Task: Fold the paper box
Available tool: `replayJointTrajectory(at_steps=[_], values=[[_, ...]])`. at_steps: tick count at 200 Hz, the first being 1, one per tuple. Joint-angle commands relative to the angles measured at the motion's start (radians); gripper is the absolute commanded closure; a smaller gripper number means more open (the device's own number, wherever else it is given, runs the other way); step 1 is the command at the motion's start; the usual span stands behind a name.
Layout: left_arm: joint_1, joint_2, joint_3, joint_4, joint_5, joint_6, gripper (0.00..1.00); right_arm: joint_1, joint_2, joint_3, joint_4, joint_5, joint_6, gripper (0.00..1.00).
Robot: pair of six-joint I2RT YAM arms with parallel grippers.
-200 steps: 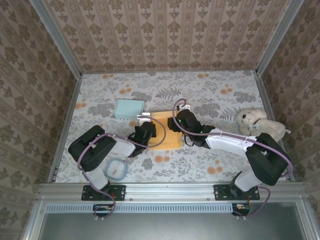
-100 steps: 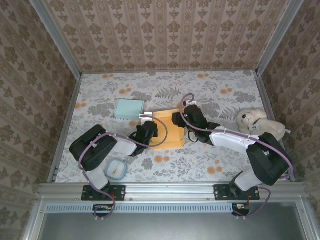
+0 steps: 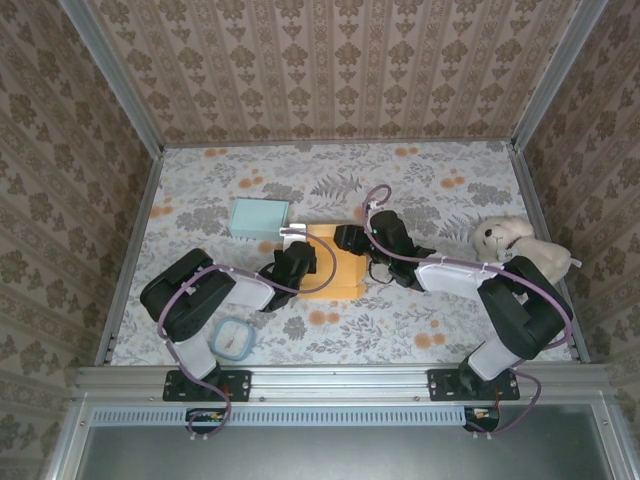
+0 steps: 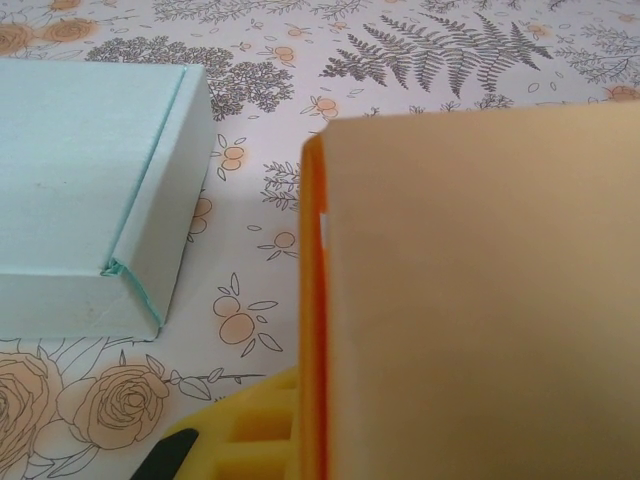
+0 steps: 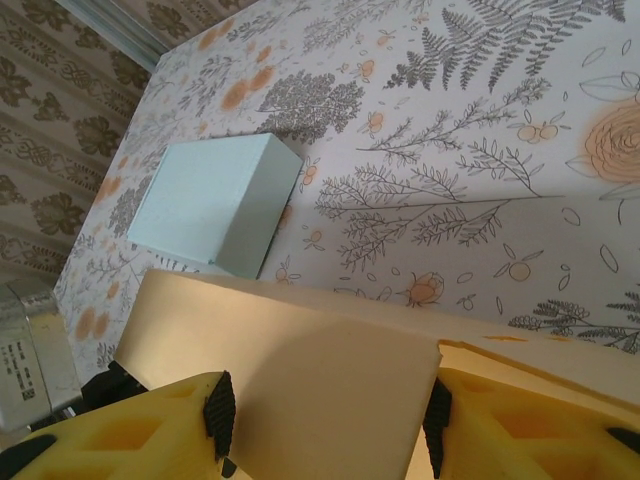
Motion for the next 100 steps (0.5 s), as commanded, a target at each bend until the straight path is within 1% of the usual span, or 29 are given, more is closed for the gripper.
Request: replayJointTrajectory(at_steps=[1, 27, 59, 100], values=[[-0.013, 0.010, 0.024, -0.046, 0.003, 0.003, 1.00, -0.003, -0.016, -0.039, 0.049, -0.002, 0.009, 0.46], [-0.011, 0.015, 0.034, -0.060, 0.008, 0.001, 1.00, -0.020, -0.035, -0.079, 0.021, 0.056, -0.029, 0.44], [-0.009, 0.013, 0.044, -0.083, 0.013, -0.001, 1.00, -0.043, -0.058, -0.138, 0.031, 0.081, -0.094, 0.43], [0.000, 0.030, 0.089, -0.157, 0.022, -0.011, 1.00, -0.043, -0.075, -0.187, 0.073, 0.040, -0.172, 0.41]])
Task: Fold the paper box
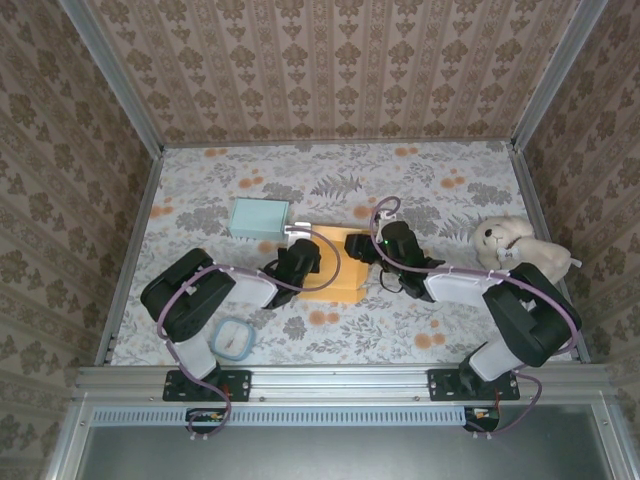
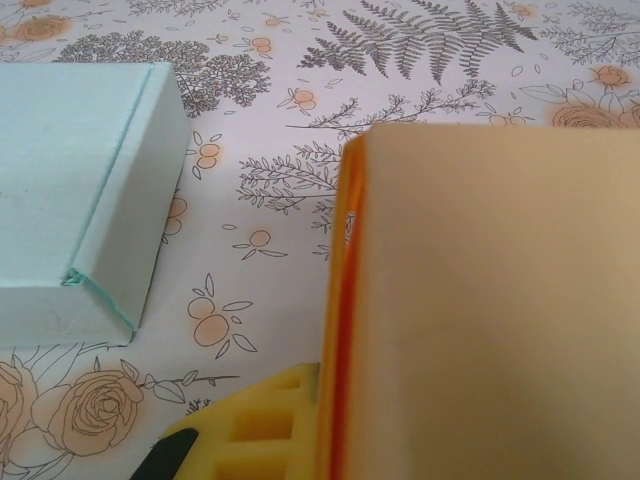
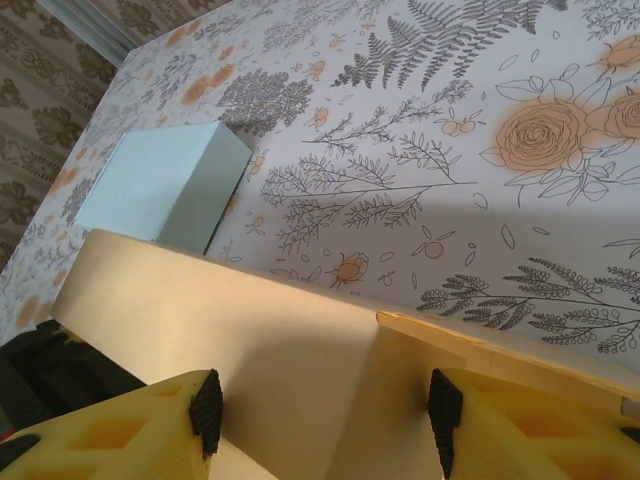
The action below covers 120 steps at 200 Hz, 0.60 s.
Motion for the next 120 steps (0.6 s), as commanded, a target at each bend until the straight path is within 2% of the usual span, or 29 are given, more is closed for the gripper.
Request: replayJointTrajectory(at_steps=[1, 70, 120], values=[[0.009, 0.029, 0.036, -0.065, 0.012, -0.016, 1.00, -0.006, -0.020, -0.050, -0.007, 0.003, -0.075, 0.41], [0.033, 0.040, 0.074, -0.134, 0.076, -0.025, 1.00, -0.021, -0.108, -0.111, -0.035, 0.061, -0.106, 0.39], [0.034, 0.040, 0.082, -0.139, 0.115, -0.036, 1.00, -0.080, 0.022, -0.031, 0.021, -0.008, -0.077, 0.40]])
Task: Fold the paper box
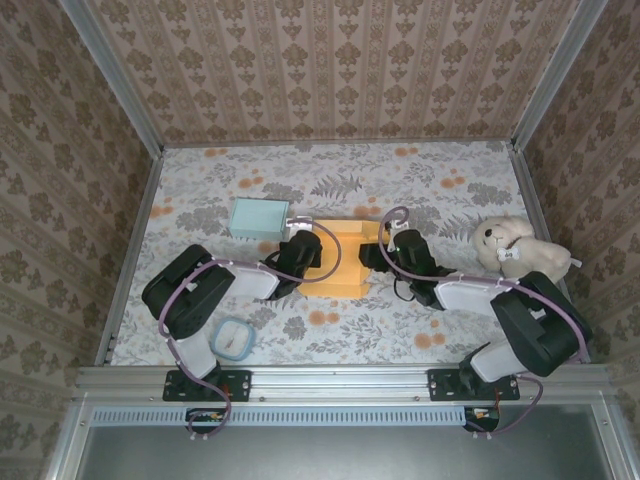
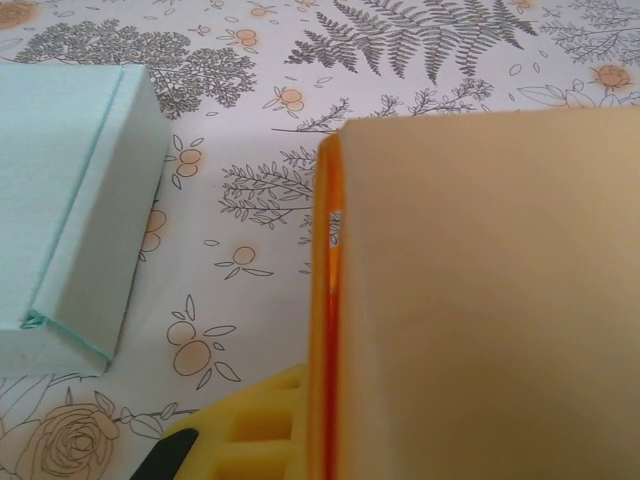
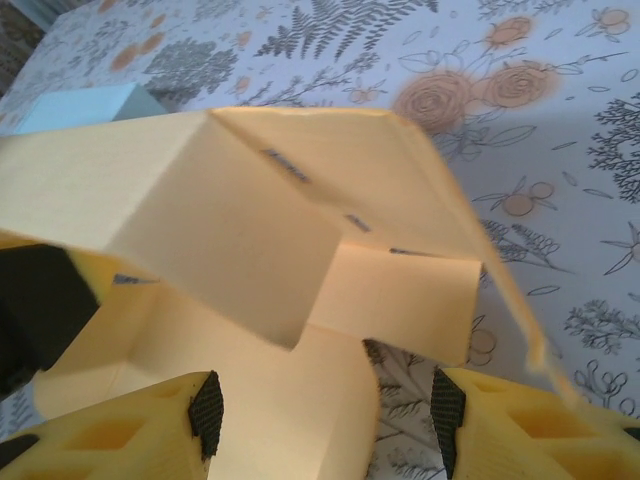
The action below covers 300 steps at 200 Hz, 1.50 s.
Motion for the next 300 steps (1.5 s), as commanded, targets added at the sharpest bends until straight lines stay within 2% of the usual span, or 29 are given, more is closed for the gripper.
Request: replayJointTrajectory(at_steps=[1, 49, 104, 153, 202, 245, 300], values=[[0.004, 0.024, 0.017, -0.063, 0.047, -0.024, 1.00, -0.023, 0.065, 0.058, 0.043, -0.026, 0.008, 0.40], [0.003, 0.022, 0.014, -0.066, 0.056, -0.022, 1.00, -0.059, 0.160, 0.102, 0.071, -0.004, 0.023, 0.40], [0.003, 0.009, 0.007, -0.075, 0.043, -0.023, 1.00, -0.073, 0.190, 0.055, 0.141, 0.116, 0.002, 0.40], [0.002, 0.010, 0.012, -0.075, 0.057, -0.023, 1.00, -0.089, 0.241, 0.089, 0.202, -0.021, -0.012, 0.40], [0.001, 0.010, 0.012, -0.075, 0.059, -0.024, 1.00, -0.078, 0.265, 0.085, 0.323, -0.198, 0.036, 0.46], [0.000, 0.015, 0.012, -0.072, 0.060, -0.027, 1.00, -0.001, 0.234, 0.106, 0.240, -0.157, -0.038, 0.46], [-0.001, 0.012, 0.014, -0.069, 0.078, -0.029, 1.00, 0.048, 0.348, 0.153, 0.247, -0.127, -0.023, 0.46]])
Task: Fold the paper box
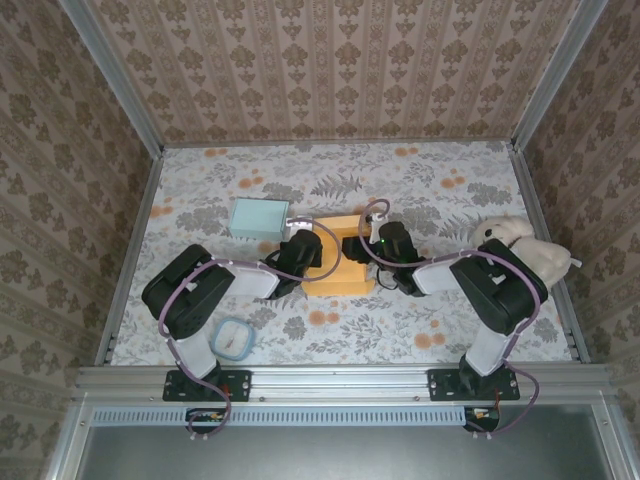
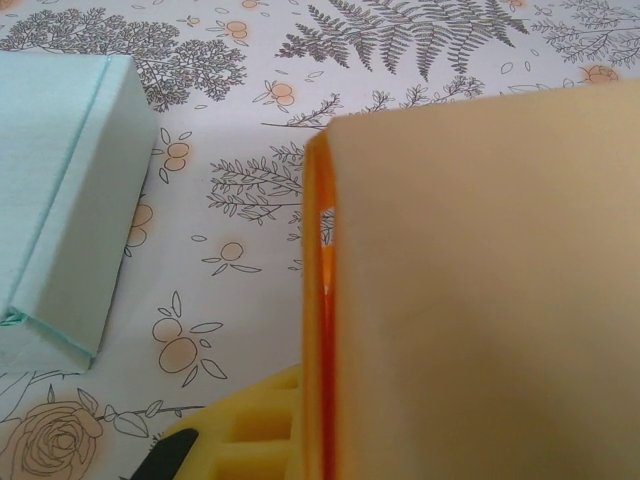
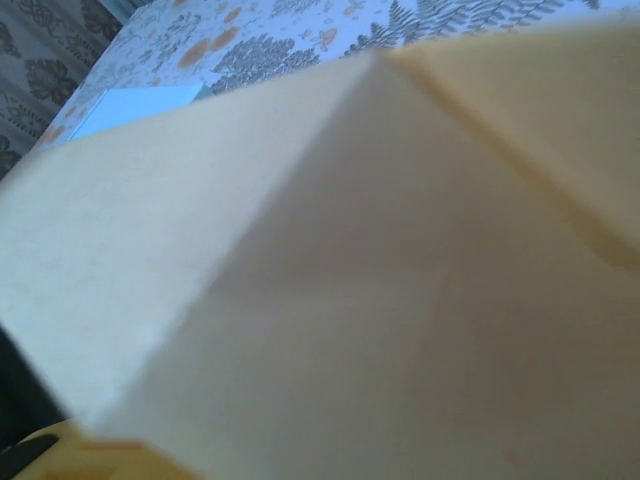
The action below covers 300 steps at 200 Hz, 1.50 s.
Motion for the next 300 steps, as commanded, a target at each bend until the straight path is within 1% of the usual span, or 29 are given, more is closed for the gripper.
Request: replayJointTrajectory(at_steps=[1, 27, 55, 93, 99, 102, 111, 126, 144, 160, 172, 181, 194, 208, 231, 243, 300], values=[[-0.003, 0.011, 0.006, -0.056, 0.058, -0.010, 1.00, 0.020, 0.060, 0.029, 0.006, -0.007, -0.002, 0.46], [0.000, 0.006, 0.003, -0.061, 0.059, -0.007, 1.00, 0.022, 0.023, 0.012, -0.005, 0.002, -0.009, 0.46], [0.008, -0.002, -0.002, -0.066, 0.067, -0.010, 1.00, 0.039, -0.115, -0.027, -0.106, 0.052, -0.048, 0.46], [0.032, -0.026, -0.016, -0.065, 0.118, 0.002, 1.00, 0.088, -0.347, -0.066, -0.365, 0.191, -0.127, 0.45], [0.034, -0.031, -0.019, -0.068, 0.125, 0.007, 1.00, 0.092, -0.362, -0.075, -0.394, 0.208, -0.129, 0.45], [0.037, -0.034, -0.021, -0.069, 0.127, 0.010, 1.00, 0.095, -0.412, -0.083, -0.415, 0.223, -0.132, 0.45], [0.041, -0.045, -0.025, -0.074, 0.135, 0.014, 1.00, 0.098, -0.465, -0.100, -0.451, 0.252, -0.132, 0.45], [0.057, -0.065, -0.035, -0.076, 0.160, 0.019, 1.00, 0.100, -0.566, -0.131, -0.525, 0.323, -0.134, 0.45], [0.081, -0.090, -0.047, -0.084, 0.195, 0.022, 1.00, 0.100, -0.676, -0.155, -0.617, 0.438, -0.152, 0.45], [0.107, -0.111, -0.063, -0.088, 0.219, 0.020, 1.00, 0.096, -0.757, -0.190, -0.642, 0.531, -0.177, 0.44], [0.124, -0.124, -0.075, -0.088, 0.240, 0.017, 1.00, 0.083, -0.796, -0.219, -0.630, 0.564, -0.187, 0.43], [0.137, -0.134, -0.083, -0.085, 0.257, 0.018, 1.00, 0.063, -0.804, -0.229, -0.621, 0.564, -0.192, 0.43], [0.154, -0.148, -0.100, -0.073, 0.293, 0.025, 1.00, 0.030, -0.781, -0.226, -0.614, 0.531, -0.196, 0.43], [0.171, -0.162, -0.118, -0.050, 0.332, 0.038, 1.00, 0.019, -0.732, -0.215, -0.579, 0.460, -0.219, 0.44], [0.179, -0.180, -0.135, -0.037, 0.373, 0.064, 1.00, 0.020, -0.662, -0.204, -0.495, 0.309, -0.252, 0.45], [0.178, -0.185, -0.141, -0.031, 0.383, 0.070, 1.00, 0.020, -0.641, -0.205, -0.455, 0.262, -0.259, 0.45], [0.179, -0.188, -0.156, -0.002, 0.430, 0.078, 1.00, 0.020, -0.540, -0.174, -0.389, 0.175, -0.281, 0.46]])
